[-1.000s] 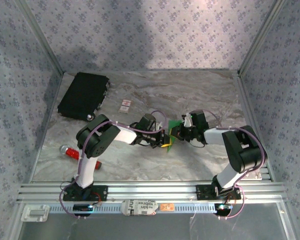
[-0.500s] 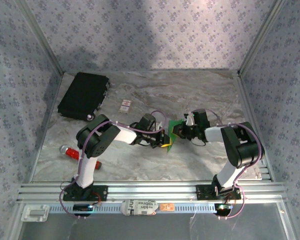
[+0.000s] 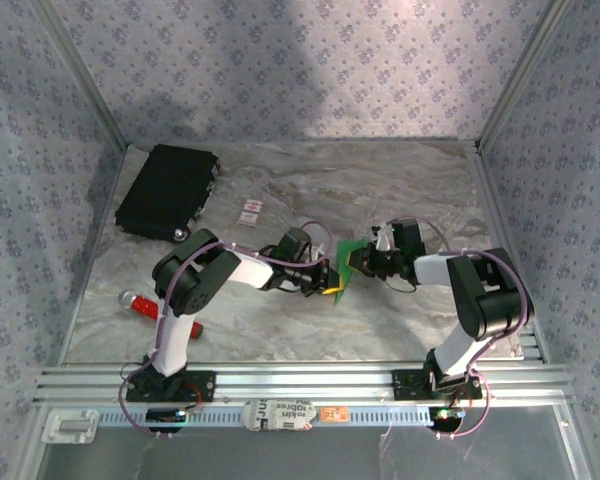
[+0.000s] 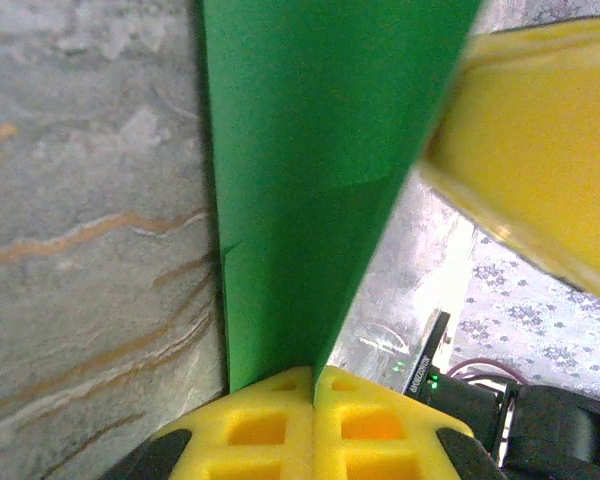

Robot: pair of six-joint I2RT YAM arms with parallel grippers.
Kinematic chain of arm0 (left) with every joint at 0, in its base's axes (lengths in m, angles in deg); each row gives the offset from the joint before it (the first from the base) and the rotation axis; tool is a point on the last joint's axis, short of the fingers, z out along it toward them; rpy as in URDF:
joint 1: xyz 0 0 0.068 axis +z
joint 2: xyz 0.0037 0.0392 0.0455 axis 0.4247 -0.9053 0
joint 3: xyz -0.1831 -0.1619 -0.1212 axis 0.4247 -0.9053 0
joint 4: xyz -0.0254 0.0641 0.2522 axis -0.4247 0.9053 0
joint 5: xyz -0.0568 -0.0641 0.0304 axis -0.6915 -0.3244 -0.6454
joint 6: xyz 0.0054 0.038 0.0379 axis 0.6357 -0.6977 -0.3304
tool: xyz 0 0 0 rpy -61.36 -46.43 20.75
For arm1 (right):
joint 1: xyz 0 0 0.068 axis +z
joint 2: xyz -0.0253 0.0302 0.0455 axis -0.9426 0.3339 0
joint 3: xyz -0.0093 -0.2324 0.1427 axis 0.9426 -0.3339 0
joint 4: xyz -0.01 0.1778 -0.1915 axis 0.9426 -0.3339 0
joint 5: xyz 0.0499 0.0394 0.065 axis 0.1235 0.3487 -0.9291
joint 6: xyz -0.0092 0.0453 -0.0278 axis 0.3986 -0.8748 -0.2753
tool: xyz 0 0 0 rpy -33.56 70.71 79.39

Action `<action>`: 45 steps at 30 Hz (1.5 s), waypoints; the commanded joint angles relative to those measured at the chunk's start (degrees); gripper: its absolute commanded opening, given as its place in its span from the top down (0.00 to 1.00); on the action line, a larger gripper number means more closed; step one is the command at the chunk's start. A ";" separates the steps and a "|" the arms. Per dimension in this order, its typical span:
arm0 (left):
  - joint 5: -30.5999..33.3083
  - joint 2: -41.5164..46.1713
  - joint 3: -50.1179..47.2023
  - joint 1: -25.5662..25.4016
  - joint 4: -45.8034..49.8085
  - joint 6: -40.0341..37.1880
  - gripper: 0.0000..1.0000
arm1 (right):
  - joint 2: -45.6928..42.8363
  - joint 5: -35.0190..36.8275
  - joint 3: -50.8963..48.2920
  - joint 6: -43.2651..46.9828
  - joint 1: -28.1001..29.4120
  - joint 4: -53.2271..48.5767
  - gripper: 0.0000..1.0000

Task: Fold a paper plane with a square sheet of paper (pick it up from the middle)
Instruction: Fold the wing for the fifth time at the center of the table.

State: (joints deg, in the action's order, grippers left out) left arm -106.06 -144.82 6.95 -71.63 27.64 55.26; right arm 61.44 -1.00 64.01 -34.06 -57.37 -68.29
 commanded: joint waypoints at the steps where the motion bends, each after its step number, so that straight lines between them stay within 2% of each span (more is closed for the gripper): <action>1: 3.90 -2.83 -2.07 0.05 4.17 0.67 1.00 | 1.79 -1.32 1.47 1.52 0.63 -0.20 0.93; 14: 3.32 -2.87 -2.60 0.03 4.02 -0.41 0.99 | 8.08 -0.42 3.66 4.37 -0.29 -2.48 0.93; 18: 1.91 -2.18 -2.83 0.03 3.56 -1.60 0.89 | 9.20 0.91 4.14 4.76 -0.39 -4.85 0.94; 21: 0.80 -1.53 -2.87 0.01 3.46 -2.32 0.87 | 9.64 1.77 4.28 4.78 -0.45 -6.02 0.94; 24: 0.15 -0.75 -3.24 -0.17 3.56 -2.84 0.88 | 9.93 2.37 4.30 4.84 -0.45 -6.71 0.94; 28: -0.97 -0.37 -3.39 -0.53 3.36 -3.45 1.00 | 10.33 2.77 4.54 4.69 -0.56 -7.23 0.94; 32: -2.06 -0.16 -3.50 -0.80 4.32 -4.14 1.00 | 10.44 3.71 4.91 4.82 -0.64 -8.50 0.94; 36: -1.81 1.09 -3.98 -1.23 6.97 -5.79 0.91 | 10.62 4.79 5.04 4.89 -0.64 -9.51 0.95; 38: -1.89 1.79 -4.34 -1.40 7.90 -6.48 0.90 | 10.70 5.06 5.02 4.89 -0.57 -9.61 0.95; 41: -2.16 2.44 -4.79 -1.94 8.13 -7.02 0.99 | 10.79 5.35 5.02 4.78 -0.56 -9.78 0.95; 45: -2.64 2.40 -4.73 -2.67 8.59 -7.63 1.00 | 10.79 6.09 5.17 4.80 -0.38 -10.31 0.95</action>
State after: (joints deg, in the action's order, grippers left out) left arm -105.85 -142.73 4.40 -72.51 28.29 49.53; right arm 69.09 -3.80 69.65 -31.09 -57.66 -74.10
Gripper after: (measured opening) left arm 0.041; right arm 0.052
